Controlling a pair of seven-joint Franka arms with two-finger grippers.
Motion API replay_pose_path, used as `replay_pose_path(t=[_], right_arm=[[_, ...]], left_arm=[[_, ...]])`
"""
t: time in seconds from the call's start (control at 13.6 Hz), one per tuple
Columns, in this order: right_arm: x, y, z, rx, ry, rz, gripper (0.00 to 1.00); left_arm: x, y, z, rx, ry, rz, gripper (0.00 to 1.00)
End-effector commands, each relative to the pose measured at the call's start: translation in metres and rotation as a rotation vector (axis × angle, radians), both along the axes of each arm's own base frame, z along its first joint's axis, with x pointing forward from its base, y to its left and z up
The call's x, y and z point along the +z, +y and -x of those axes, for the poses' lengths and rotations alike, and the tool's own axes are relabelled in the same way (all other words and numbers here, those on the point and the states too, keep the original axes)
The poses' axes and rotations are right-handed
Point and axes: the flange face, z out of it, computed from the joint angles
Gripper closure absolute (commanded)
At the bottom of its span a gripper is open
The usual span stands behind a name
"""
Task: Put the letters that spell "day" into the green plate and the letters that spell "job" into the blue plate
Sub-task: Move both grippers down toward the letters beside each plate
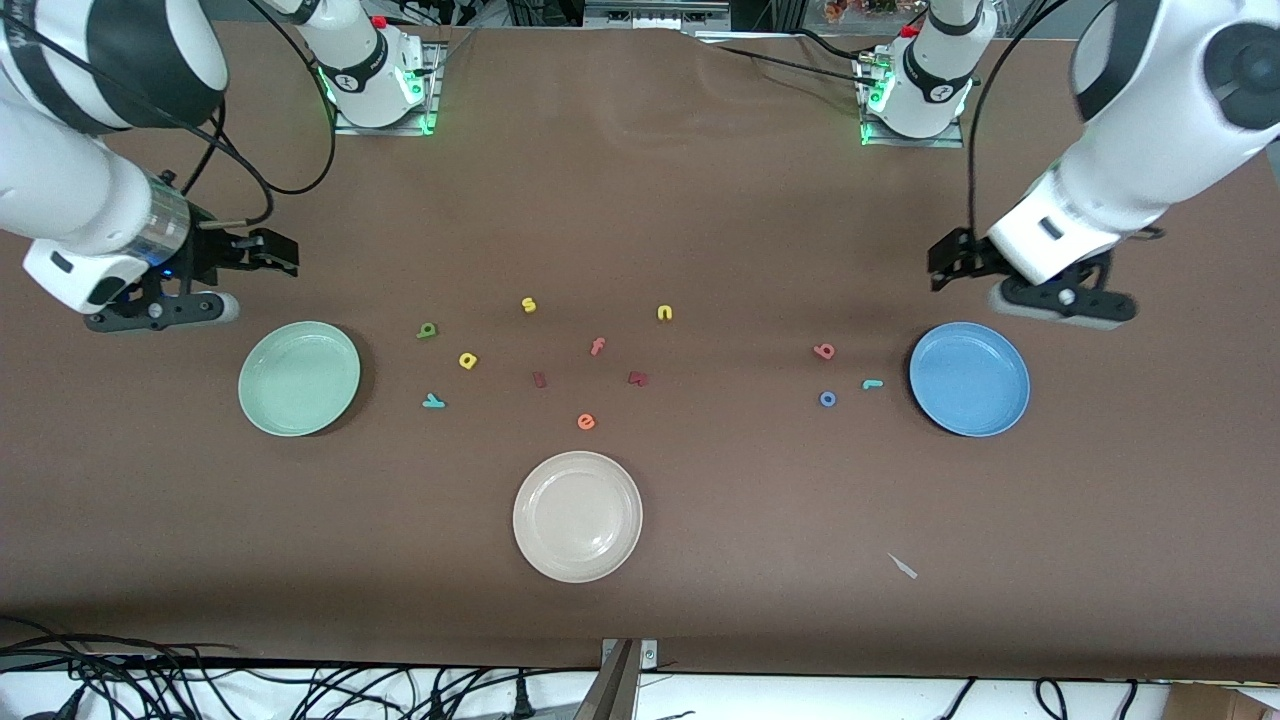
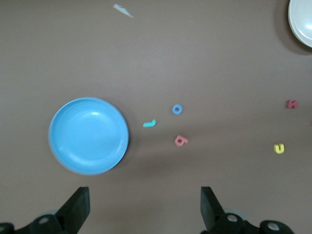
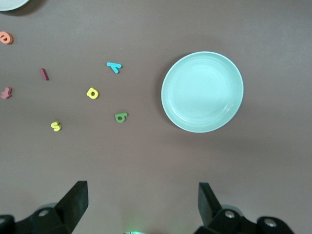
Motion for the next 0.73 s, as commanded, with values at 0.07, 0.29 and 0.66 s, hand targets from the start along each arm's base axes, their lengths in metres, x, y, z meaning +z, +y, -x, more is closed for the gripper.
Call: replay_pose_path(t=[0.07, 0.29, 0.66], right_arm=[[-0.033, 0.038, 0.013, -0.058, -0.015, 0.009, 0.00], [-0.082, 0.071, 0.029, -0.102, -0.043, 0.010, 0.00], [-0.159, 0.092, 0.057, -0.147, -0.117, -0.009, 0.00]], left_arm=[[-0.069, -0.014, 0.012, 0.006, -0.058, 0.021, 0.00], [-0.106, -0.020, 0.025, -0.018, -0.071, 0.022, 0.00], [-0.161, -0.030, 0.027, -0.053, 0.043, 0.015, 0.00]])
